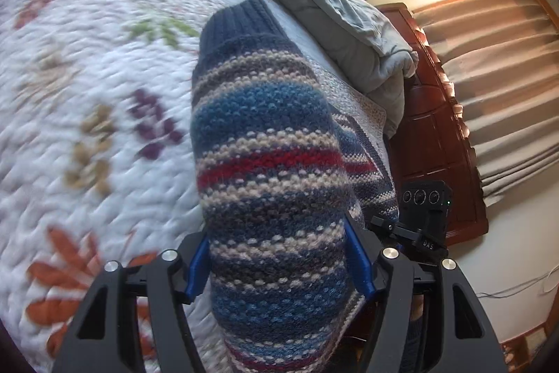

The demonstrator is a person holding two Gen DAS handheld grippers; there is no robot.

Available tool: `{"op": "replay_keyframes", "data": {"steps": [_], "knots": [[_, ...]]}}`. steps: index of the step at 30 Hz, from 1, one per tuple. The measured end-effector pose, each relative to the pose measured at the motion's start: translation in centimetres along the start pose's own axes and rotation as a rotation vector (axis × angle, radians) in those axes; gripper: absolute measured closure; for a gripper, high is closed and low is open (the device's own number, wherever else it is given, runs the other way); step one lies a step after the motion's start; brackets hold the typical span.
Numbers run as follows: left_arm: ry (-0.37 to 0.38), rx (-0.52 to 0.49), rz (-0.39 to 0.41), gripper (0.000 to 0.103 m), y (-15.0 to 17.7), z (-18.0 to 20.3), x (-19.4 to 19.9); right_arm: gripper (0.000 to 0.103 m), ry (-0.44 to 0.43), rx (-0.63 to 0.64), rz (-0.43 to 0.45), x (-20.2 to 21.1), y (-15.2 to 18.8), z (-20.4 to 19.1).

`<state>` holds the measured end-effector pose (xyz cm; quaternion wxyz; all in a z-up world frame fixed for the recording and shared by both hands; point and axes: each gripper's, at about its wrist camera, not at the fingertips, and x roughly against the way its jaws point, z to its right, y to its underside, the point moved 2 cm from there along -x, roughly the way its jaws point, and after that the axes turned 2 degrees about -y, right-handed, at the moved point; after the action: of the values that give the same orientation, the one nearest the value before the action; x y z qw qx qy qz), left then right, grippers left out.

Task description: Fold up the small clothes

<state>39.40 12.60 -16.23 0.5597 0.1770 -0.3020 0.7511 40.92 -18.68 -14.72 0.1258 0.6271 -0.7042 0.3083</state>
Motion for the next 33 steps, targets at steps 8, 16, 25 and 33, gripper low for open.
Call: {"op": "replay_keyframes", "data": {"steps": [8, 16, 25, 33], "knots": [[-0.029, 0.075, 0.023, 0.038, 7.0, -8.1, 3.4, 0.06, 0.046, 0.0, -0.073, -7.1, 8.4, -2.3], [0.018, 0.169, 0.026, 0.029, 8.9, -11.5, 2.1, 0.029, 0.044, -0.079, -0.096, -8.0, 10.2, 0.4], [0.0, 0.052, 0.302, 0.023, 12.4, -8.3, 10.1, 0.028, 0.067, -0.085, -0.006, -4.6, 1.9, 0.4], [0.093, -0.003, 0.302, 0.023, 15.3, -6.0, 8.5, 0.094, 0.168, -0.047, -0.024, -8.0, -1.6, 0.7]]}}
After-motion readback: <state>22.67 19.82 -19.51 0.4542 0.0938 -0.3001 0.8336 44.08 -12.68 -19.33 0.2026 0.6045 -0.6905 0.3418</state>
